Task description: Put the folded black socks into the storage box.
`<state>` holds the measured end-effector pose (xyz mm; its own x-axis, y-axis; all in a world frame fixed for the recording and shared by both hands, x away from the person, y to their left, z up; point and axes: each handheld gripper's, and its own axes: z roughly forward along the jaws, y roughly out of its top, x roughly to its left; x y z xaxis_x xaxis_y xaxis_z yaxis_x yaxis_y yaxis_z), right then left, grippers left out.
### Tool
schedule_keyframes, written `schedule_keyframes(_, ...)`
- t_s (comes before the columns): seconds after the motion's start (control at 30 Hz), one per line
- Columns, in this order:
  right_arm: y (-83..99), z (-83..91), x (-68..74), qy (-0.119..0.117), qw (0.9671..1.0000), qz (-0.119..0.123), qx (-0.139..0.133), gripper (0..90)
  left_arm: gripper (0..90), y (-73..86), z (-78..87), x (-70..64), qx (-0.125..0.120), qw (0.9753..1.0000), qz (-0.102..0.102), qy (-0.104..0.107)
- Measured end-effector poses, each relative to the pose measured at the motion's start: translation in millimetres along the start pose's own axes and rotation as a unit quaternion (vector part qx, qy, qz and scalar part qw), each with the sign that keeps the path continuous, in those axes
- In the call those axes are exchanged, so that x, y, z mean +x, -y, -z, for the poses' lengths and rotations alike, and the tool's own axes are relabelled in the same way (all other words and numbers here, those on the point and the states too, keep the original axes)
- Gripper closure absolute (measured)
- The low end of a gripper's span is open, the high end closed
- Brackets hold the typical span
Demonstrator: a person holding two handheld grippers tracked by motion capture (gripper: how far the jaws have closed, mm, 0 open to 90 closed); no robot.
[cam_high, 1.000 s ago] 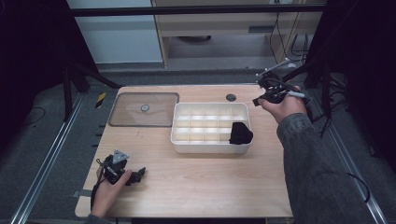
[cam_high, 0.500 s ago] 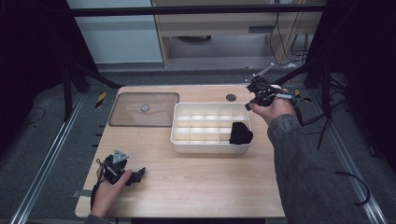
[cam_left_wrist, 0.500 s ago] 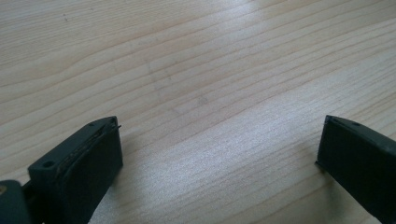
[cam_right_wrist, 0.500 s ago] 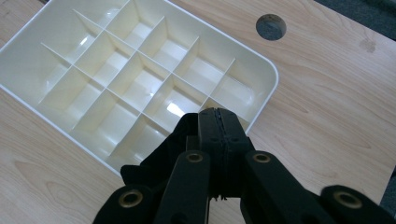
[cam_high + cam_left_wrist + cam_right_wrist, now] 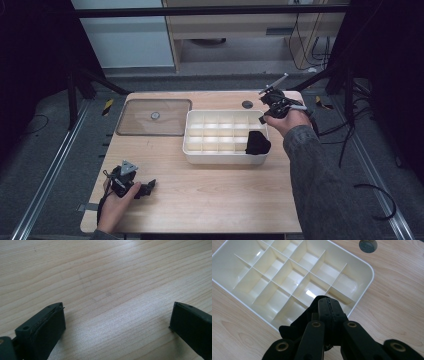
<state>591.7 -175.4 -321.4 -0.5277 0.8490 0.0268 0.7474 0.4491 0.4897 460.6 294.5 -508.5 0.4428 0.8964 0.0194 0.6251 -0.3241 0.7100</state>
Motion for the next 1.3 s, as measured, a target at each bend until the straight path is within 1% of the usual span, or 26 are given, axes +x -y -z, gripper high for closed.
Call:
schedule_keyframes(0.07,-0.1,-3.1,1.3,-0.003,1.0,0.0,0.005,90.0,0.0,0.0,0.0,0.0,0.0,1.0,0.0,0.0)
schedule_keyframes(0.13,0.2,-4.7,1.0,-0.005,1.0,0.005,0.002,90.0,0.0,0.0,0.0,0.0,0.0,1.0,0.0,0.0)
schedule_keyframes(0.17,0.3,-5.8,2.2,-0.006,1.0,0.001,0.006,90.0,0.0,0.0,0.0,0.0,0.0,1.0,0.0,0.0)
schedule_keyframes(0.23,1.3,-10.2,3.4,-0.01,0.9999,0.004,0.008,90.0,0.0,0.0,0.0,0.0,0.0,1.0,0.0,0.0)
schedule_keyframes(0.4,2.7,-15.9,5.4,-0.014,0.9998,0.004,0.011,90.0,0.0,0.0,0.0,0.0,0.0,1.0,0.0,0.0)
schedule_keyframes(0.5,3.1,-17.7,6.8,-0.01,0.9998,0.005,0.015,90.0,0.0,0.0,0.0,0.0,0.0,1.0,0.0,0.0)
schedule_keyframes(0.53,3.2,-19.0,7.3,-0.013,0.9998,0.008,0.012,90.0,0.0,0.0,0.0,0.0,0.0,1.0,0.0,0.0)
schedule_keyframes(0.63,3.5,-20.6,9.2,-0.014,0.9998,0.006,0.015,90.0,0.0,0.0,0.0,0.0,0.0,1.0,0.0,0.0)
schedule_keyframes(0.67,4.2,-23.0,9.5,-0.014,0.9998,0.01,0.013,90.0,0.0,0.0,0.0,0.0,0.0,1.0,0.0,0.0)
schedule_keyframes(0.77,4.8,-24.7,10.9,-0.015,0.9998,0.006,0.014,90.0,0.0,0.0,0.0,0.0,0.0,1.0,0.0,0.0)
schedule_keyframes(1.0,7.5,-31.7,12.7,-0.014,0.9998,0.006,0.016,90.0,0.0,0.0,-0.1,0.0,0.0,1.0,0.0,0.0)
schedule_keyframes(1.03,7.4,-33.1,14.1,-0.012,0.9997,0.007,0.02,90.0,0.0,0.0,-0.1,0.0,0.0,1.0,0.0,0.0)
schedule_keyframes(1.13,6.7,-35.3,16.3,-0.012,0.9997,0.011,0.019,90.0,0.0,0.0,0.0,0.0,0.0,1.0,0.0,0.0)
schedule_keyframes(1.27,5.6,-37.7,19.2,-0.01,0.9996,0.011,0.023,90.0,0.0,0.0,0.0,0.0,0.0,1.0,0.0,0.0)
schedule_keyframes(1.3,5.4,-39.1,19.6,-0.009,0.9996,0.015,0.023,90.0,0.0,0.0,-0.1,0.0,0.0,1.0,0.0,0.0)
